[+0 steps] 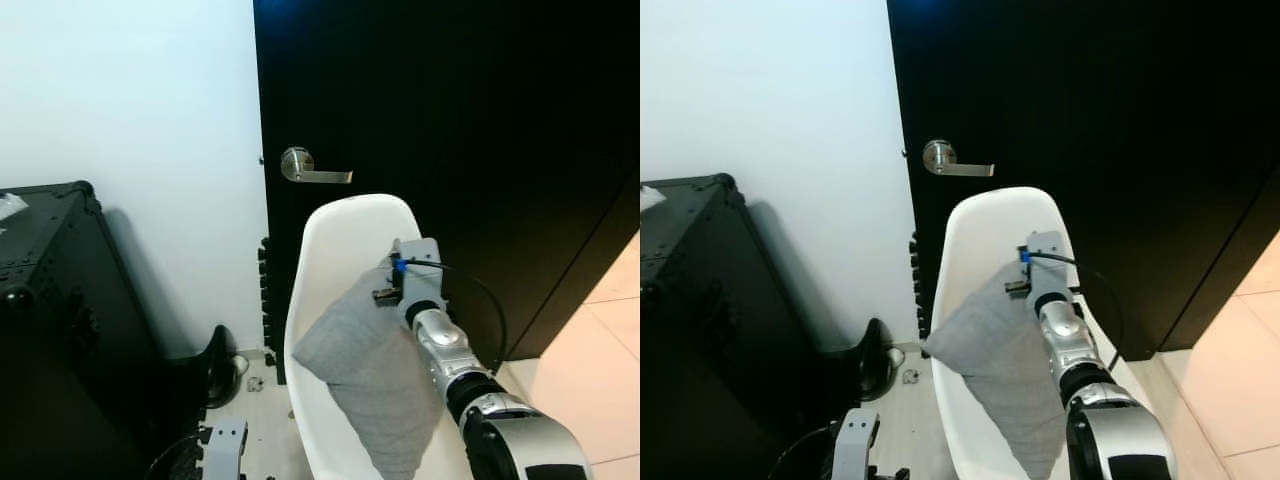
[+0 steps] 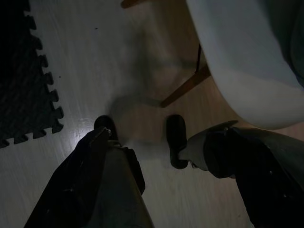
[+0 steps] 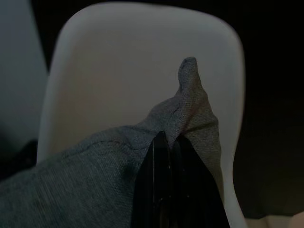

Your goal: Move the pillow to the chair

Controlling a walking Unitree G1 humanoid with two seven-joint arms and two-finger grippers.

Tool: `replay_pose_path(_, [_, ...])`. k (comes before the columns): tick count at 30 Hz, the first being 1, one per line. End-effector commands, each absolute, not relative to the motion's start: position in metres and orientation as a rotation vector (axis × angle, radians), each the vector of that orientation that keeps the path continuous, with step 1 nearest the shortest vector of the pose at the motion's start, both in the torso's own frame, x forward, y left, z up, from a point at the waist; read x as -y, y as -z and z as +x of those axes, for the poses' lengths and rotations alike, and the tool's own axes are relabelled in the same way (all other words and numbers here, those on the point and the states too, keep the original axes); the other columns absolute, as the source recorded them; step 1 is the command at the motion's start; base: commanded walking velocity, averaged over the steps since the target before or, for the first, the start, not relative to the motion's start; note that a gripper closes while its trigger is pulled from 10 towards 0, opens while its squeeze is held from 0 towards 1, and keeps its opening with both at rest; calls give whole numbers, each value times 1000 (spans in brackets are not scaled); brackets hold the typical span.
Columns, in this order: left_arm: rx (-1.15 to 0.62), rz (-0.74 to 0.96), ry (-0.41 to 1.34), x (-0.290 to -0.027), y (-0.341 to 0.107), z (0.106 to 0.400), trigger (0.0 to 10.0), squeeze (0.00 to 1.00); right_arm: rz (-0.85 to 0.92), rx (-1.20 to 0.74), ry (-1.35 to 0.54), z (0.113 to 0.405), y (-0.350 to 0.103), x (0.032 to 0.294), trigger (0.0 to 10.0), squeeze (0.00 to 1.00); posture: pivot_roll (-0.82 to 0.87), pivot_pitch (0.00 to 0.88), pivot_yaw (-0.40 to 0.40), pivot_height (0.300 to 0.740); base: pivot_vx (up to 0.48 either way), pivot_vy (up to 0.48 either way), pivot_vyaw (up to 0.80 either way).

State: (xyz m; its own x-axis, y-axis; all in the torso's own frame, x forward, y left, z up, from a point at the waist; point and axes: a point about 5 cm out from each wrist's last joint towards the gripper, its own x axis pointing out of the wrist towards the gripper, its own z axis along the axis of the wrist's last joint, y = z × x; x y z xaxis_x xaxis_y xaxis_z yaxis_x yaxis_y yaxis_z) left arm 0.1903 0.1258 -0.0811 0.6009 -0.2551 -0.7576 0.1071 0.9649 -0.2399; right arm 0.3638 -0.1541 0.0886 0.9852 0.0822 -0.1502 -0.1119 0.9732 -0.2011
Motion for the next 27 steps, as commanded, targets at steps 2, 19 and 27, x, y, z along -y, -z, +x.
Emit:
replay_pose_path(2, [-907,-189,202,-127,82,188,10000,0,-251,-198,-53,360,-80,160,10000,0,29,0,-45,740,0,0,0])
replay_pose_path(19, [-920,-214,204,-123,86,178,10000,0,-574,-69,299,380,-135,219,10000,0,41,0,-65,740,0,0,0])
replay_pose_path(27, [-923,-216,198,-123,88,175,10000,0,-526,-330,-26,356,-65,160,10000,0,43,0,-71,730,0,0,0])
